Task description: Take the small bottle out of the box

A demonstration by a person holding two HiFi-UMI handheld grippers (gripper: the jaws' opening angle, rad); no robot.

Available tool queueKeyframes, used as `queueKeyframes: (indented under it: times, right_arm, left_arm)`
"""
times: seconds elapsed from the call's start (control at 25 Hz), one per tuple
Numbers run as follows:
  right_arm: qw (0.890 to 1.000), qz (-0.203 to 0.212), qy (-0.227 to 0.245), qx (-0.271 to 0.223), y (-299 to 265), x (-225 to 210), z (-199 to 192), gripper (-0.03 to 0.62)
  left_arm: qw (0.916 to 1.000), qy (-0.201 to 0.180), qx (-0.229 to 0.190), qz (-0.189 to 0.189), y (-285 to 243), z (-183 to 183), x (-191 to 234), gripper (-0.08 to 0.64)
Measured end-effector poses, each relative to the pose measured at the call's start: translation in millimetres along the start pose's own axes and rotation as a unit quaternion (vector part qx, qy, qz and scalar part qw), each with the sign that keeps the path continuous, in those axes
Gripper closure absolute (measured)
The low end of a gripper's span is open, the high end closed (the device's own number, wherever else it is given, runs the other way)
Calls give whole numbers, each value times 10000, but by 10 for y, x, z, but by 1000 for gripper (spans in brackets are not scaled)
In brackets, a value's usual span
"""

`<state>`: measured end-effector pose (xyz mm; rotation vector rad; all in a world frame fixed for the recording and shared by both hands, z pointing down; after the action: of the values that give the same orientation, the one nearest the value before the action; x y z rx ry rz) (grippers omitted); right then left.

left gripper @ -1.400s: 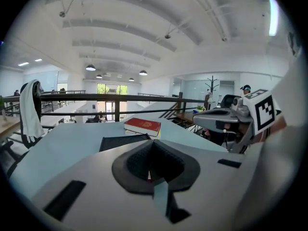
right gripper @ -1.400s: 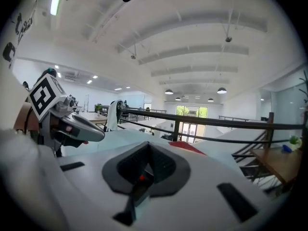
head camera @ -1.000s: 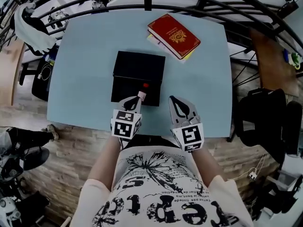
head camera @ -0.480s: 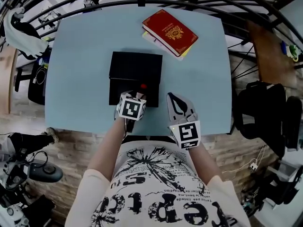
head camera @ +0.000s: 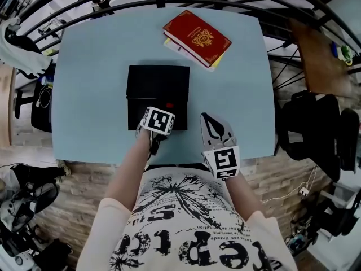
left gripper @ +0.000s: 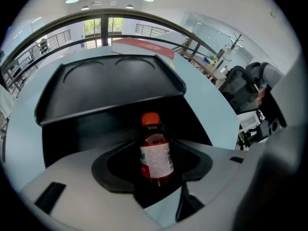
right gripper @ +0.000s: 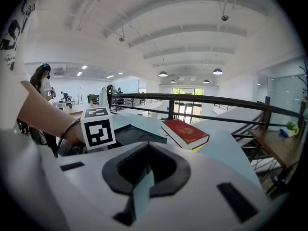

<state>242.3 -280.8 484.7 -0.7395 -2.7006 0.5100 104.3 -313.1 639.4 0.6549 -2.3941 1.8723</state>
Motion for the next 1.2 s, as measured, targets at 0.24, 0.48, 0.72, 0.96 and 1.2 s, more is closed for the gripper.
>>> queueKeyframes:
  times: [0.24,0.48,0.72,0.96,1.2]
  right_arm:
    - [10000,6,-26,62,-16,34,20,581]
    - [9999,-54,-34,128,4,8,-26,581]
    - [9999,-108,13,92,45,2,-14,581]
    - [9999,-113,30,76,97,23,29,581]
    - [9998,-104,138,32,130,58,81,581]
  left_arm:
    - [9958,-379,831,4,-134,-88,-73,308]
    - [9939,-863,658,211,-164,-93,-97,313]
    - [9968,-681,400,102,-81,-55,-92,322]
    - [9973,-692,-229,20,175,43,-138,325]
    - [9947,-676,-752,-195,479,110,-207,327]
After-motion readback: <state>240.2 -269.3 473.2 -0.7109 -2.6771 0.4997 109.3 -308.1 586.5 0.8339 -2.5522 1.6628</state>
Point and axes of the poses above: the fingertips, and each gripper's own axes: y backward along the fingers, x to its left, z out of its top, the point moved 3 cm from there along y, backward along the fingers, and after that the axes turned 9 degrees about y, right-handed, at the moved point
